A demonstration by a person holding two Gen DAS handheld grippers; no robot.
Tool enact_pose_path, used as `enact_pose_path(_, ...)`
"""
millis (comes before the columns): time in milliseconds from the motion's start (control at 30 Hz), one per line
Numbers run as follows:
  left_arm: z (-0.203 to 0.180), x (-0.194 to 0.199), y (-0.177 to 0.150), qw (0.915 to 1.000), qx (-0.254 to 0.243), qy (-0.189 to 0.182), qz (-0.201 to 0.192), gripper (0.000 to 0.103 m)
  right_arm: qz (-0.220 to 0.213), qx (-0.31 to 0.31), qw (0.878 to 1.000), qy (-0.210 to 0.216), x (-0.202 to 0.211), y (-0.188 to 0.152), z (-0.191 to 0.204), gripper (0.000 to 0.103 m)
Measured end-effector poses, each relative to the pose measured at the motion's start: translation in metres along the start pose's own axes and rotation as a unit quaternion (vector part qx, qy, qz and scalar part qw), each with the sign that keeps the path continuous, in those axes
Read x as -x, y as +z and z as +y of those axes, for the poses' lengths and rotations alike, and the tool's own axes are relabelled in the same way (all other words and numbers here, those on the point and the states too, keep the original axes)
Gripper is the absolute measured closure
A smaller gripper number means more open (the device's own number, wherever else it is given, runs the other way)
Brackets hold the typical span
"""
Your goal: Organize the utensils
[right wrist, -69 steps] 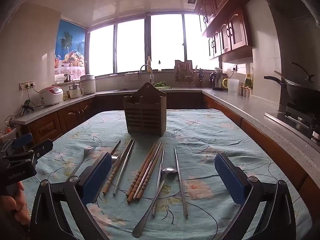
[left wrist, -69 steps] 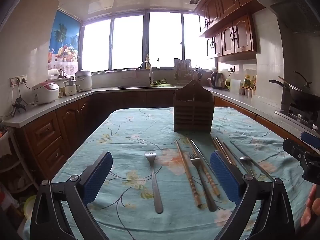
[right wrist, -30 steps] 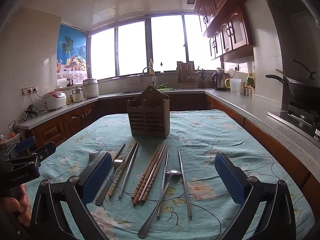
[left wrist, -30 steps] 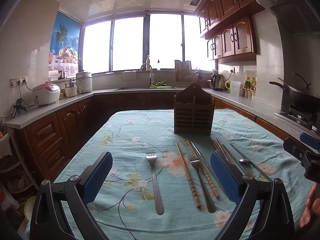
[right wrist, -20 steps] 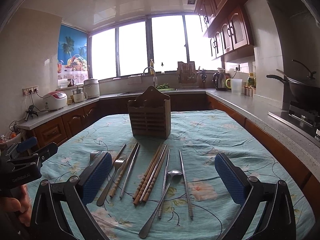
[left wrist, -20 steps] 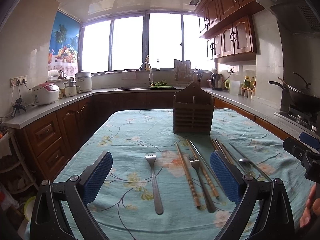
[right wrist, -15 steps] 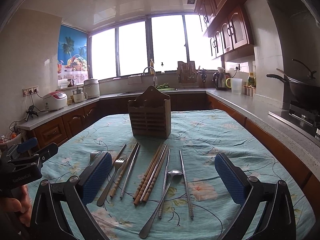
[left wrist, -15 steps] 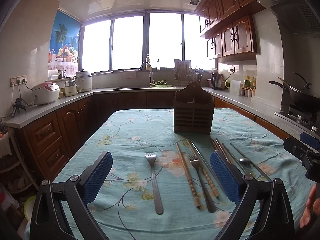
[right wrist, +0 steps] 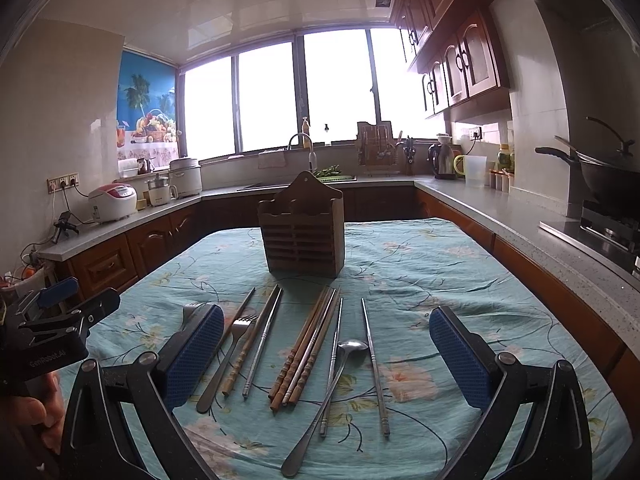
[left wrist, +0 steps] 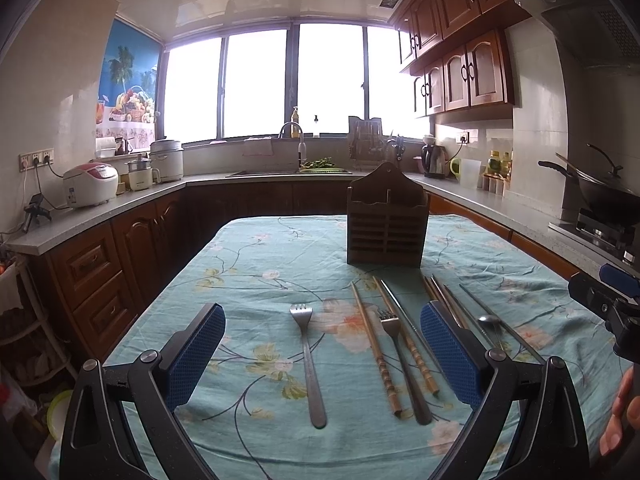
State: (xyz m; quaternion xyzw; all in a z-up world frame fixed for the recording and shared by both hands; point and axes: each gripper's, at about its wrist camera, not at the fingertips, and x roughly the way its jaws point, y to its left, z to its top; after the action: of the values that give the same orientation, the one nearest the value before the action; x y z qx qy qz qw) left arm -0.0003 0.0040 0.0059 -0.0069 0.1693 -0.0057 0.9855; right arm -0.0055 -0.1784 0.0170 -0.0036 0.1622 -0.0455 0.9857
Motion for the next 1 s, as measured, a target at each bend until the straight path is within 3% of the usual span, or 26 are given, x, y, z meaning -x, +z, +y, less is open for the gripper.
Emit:
enact_pose_path(333, 0.002, -0.005, 0.002, 0.9999, 0.006, -0.005, 0.012, 0.004, 0.005, -0.004, 1.0, 0.004, -0.004, 0.001, -0.001, 0.0)
enact_pose_path(467, 0.011, -0.019, 0.01, 0.9984, 0.028, -0.026, 0.042, 0.004, 0.021, -0.009, 1.0, 0.01, -0.013, 0.006, -0.003, 0.0)
enact_pose_path(1000, 0.037, -0.104, 0.066, 0.9857, 0.054, -0.052, 0.151, 0.005, 0.093, -0.036, 0.995, 0.014, -0.069, 0.027, -0.031, 0.001)
